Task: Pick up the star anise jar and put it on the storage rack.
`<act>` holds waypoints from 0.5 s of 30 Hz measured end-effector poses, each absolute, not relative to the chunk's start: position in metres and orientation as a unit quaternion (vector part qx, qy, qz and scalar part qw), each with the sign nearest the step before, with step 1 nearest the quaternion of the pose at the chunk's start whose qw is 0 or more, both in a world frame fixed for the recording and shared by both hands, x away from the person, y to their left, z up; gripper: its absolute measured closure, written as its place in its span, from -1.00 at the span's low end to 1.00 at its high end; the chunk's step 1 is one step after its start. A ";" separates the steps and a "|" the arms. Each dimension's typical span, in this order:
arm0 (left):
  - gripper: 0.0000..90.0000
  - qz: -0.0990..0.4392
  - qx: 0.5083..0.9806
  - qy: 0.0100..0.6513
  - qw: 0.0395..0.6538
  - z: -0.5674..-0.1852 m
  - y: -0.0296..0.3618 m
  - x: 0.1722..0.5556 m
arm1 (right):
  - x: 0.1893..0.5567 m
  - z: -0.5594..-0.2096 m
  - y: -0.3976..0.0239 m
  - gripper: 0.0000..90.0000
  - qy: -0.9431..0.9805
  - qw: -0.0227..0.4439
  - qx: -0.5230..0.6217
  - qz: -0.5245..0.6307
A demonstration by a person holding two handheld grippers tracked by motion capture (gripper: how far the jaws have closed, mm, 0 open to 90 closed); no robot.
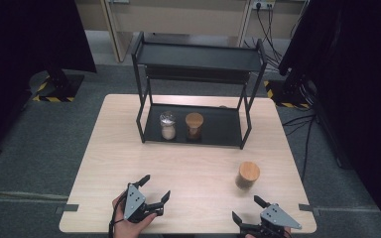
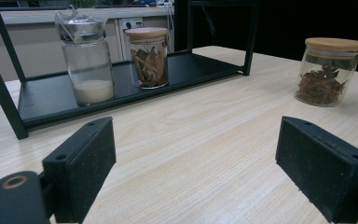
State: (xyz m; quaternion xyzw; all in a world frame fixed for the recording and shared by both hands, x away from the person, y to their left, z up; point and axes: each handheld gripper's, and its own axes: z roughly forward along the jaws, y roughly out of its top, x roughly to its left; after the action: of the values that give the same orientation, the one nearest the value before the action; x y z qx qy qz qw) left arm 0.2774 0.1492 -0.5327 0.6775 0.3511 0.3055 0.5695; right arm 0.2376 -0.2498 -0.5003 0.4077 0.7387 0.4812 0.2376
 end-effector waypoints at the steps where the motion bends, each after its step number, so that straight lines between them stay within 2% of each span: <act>1: -0.74 0.306 0.677 0.351 0.569 -0.533 0.149 0.277 | 0.239 -0.499 -0.252 -0.87 0.736 0.240 0.412 0.481; 15: -0.74 0.306 0.677 0.350 0.571 -0.533 0.149 0.277 | 0.260 -0.494 -0.266 -0.90 0.716 0.272 0.436 0.472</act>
State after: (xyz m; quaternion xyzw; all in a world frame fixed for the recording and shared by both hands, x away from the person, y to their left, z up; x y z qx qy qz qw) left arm 0.2771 0.1494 -0.5328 0.6768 0.3502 0.3056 0.5709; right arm 0.2600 -0.2656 -0.4938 0.4361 0.7165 0.4715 0.2723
